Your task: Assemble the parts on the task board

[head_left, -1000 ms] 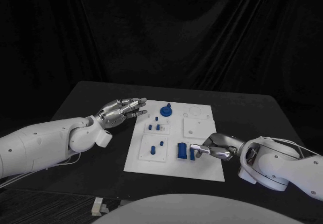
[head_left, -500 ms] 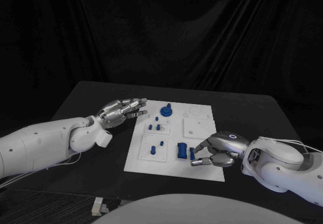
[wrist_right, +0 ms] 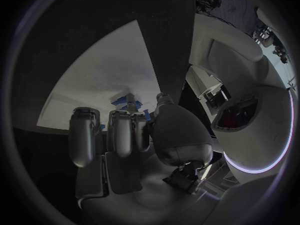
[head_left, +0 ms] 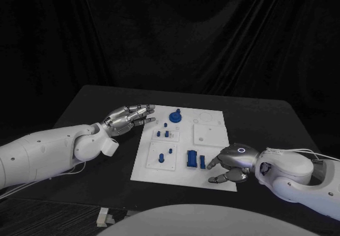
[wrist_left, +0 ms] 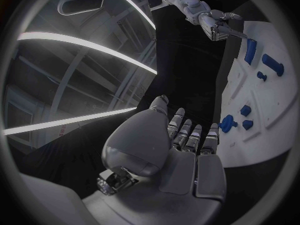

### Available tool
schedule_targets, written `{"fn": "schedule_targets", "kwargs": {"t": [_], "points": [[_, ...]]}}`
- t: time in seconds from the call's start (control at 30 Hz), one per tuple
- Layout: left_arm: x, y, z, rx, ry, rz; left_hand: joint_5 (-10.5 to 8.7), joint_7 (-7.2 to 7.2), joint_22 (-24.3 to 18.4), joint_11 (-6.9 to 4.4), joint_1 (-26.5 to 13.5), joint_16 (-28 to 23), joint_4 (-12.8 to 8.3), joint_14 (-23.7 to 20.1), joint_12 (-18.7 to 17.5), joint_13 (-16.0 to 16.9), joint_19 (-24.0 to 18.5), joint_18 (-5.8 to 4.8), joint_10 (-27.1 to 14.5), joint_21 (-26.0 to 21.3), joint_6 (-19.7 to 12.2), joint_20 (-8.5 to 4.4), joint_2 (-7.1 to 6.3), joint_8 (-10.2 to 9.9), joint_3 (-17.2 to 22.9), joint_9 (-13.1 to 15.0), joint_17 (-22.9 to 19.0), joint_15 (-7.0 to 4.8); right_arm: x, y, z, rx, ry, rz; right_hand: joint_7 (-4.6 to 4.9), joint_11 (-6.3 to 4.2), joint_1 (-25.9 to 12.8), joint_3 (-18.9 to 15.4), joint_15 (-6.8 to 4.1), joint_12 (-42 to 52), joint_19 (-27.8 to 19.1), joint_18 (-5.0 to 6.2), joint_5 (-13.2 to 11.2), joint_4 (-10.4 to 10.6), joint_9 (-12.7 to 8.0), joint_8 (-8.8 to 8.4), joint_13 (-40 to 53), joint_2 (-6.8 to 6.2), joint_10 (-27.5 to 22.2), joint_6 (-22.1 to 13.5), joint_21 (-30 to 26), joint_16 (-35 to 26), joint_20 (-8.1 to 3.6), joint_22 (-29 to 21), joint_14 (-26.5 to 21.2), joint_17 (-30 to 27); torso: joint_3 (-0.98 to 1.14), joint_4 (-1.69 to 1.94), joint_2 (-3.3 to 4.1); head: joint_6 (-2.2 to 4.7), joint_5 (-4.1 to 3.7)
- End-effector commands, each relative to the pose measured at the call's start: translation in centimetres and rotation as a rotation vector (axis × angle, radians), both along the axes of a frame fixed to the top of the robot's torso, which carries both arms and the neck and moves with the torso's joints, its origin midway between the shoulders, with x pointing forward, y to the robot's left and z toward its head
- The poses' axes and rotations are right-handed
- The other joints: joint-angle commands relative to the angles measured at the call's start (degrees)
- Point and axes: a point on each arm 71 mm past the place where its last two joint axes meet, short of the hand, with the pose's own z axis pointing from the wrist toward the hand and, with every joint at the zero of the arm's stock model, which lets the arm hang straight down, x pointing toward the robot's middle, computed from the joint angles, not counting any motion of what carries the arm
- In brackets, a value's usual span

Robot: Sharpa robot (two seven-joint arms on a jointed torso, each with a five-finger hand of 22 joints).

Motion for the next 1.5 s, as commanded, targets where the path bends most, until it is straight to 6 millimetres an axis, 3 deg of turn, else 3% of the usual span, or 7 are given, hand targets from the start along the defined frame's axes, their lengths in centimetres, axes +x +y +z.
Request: {"fn": "schedule_targets", "kwargs": {"t": [0.03,0.4,0.77,1.03,1.5], "points": [[-0.1,-0.1,0.0,-0.023,0.000,-0.005,0.27,0.71,-0.01,0.54,0.40,0.30,-0.03,-0.17,0.04,0.07,0.23,0.32,0.00,0.36,-0.43,0.05,0.13,-0.24,0.33,-0.04,0.06,0.41,0.1,-0.1,-0.3,-0.055,-0.016,0.003,-0.06,-0.40,1.72,0.12,-0.34,0.27,3.39,-0.41,0.19,-0.04,-0.13,-0.09,14.91,-0.36,5.97,-0.98,0.13,-0.14,-0.39,13.27,4.05,2.69,0.00,0.05,-0.02,-0.01,-0.04],[-0.3,0.0,-0.3,-0.022,0.006,-0.003,0.51,0.70,-0.03,0.53,0.62,0.28,-0.27,-0.17,0.00,0.06,0.24,0.30,0.00,0.36,-0.47,0.05,0.12,-0.26,0.54,-0.05,0.06,0.42,0.0,0.4,-0.1,-0.007,-0.051,0.026,-0.66,-0.84,6.65,0.40,-0.71,0.19,3.49,-0.46,0.48,-0.92,-0.18,-0.12,14.79,-0.96,5.95,-2.72,0.32,-0.19,-0.70,13.35,4.00,2.48,0.00,0.01,-0.02,-0.01,0.08],[-0.4,0.1,-0.3,-0.020,0.008,0.000,0.56,0.70,-0.04,0.54,0.67,0.28,-0.32,-0.17,-0.03,0.06,0.24,0.29,-0.01,0.36,-0.50,0.05,0.12,-0.27,0.58,-0.05,0.06,0.43,-0.5,0.9,0.7,0.050,-0.142,0.111,-1.06,-1.11,8.26,0.13,-0.88,0.36,4.07,-0.78,-0.03,-0.91,0.20,0.73,15.06,-1.14,5.99,0.93,1.42,0.22,-0.90,13.77,4.20,3.43,0.01,0.04,-0.07,-0.01,0.07],[-0.4,0.1,-0.3,-0.023,0.006,0.000,0.66,0.70,-0.07,0.53,0.74,0.30,-0.42,-0.16,-0.05,0.06,0.22,0.28,-0.02,0.35,-0.53,0.05,0.11,-0.28,0.66,-0.05,0.06,0.45,-0.6,1.0,0.8,0.069,-0.165,0.134,0.04,-0.52,9.38,0.11,-0.62,0.36,4.10,-0.80,0.00,-0.78,0.24,1.12,15.06,-0.82,5.99,2.85,1.49,0.27,-0.77,13.79,4.20,3.43,0.00,0.01,-0.05,-0.01,-0.06],[-0.4,0.2,-0.3,-0.023,0.007,0.000,0.69,0.70,-0.09,0.54,0.77,0.28,-0.45,-0.17,-0.08,0.05,0.22,0.27,-0.03,0.35,-0.58,0.05,0.11,-0.30,0.70,-0.05,0.06,0.46,-0.3,1.1,0.1,0.020,-0.149,0.085,0.09,-0.31,9.34,-0.31,-0.36,0.30,3.98,-0.74,-1.21,-0.08,-0.10,0.16,14.96,-0.63,5.98,1.92,1.29,0.17,-0.52,13.71,4.12,3.04,-0.01,0.01,-0.06,-0.01,0.08]]}}
